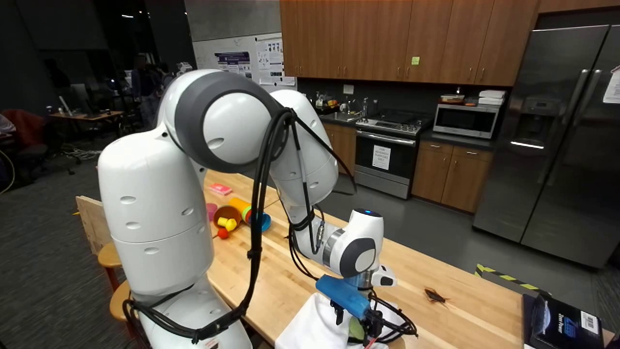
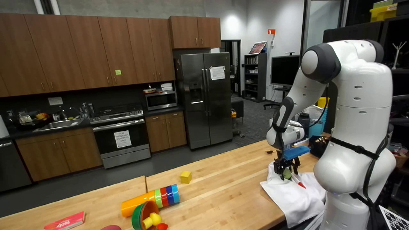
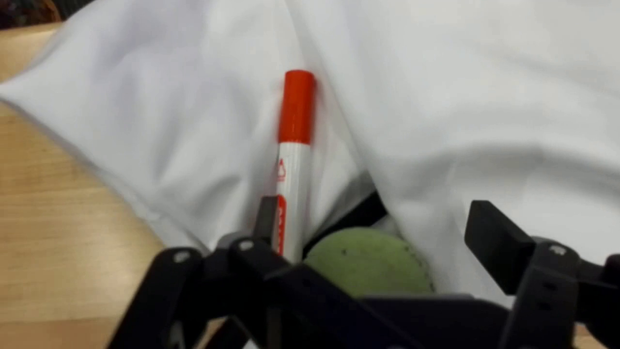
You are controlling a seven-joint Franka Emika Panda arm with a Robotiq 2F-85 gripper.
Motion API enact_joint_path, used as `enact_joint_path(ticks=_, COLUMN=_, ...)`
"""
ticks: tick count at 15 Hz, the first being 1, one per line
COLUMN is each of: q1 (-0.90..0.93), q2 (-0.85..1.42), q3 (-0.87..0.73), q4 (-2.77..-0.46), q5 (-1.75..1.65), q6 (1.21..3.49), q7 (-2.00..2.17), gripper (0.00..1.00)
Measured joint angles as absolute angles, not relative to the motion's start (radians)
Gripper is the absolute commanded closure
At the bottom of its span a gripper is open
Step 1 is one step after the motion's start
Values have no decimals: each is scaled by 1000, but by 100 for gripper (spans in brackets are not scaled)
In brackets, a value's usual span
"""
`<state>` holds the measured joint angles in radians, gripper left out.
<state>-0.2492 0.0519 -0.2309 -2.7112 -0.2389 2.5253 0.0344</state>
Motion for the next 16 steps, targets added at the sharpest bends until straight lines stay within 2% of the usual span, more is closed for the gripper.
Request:
enact_joint_path(ticks=6, q1=-251, q2=4, q3=-292, q4=-2727, q5=-541, q6=2690, q7=207, gripper=0)
enact_joint_path(ticks=16, q1=-268, q2=-19, q3=-290, q4=-2774, q5=-465, q6=2818, q7=172, gripper=0)
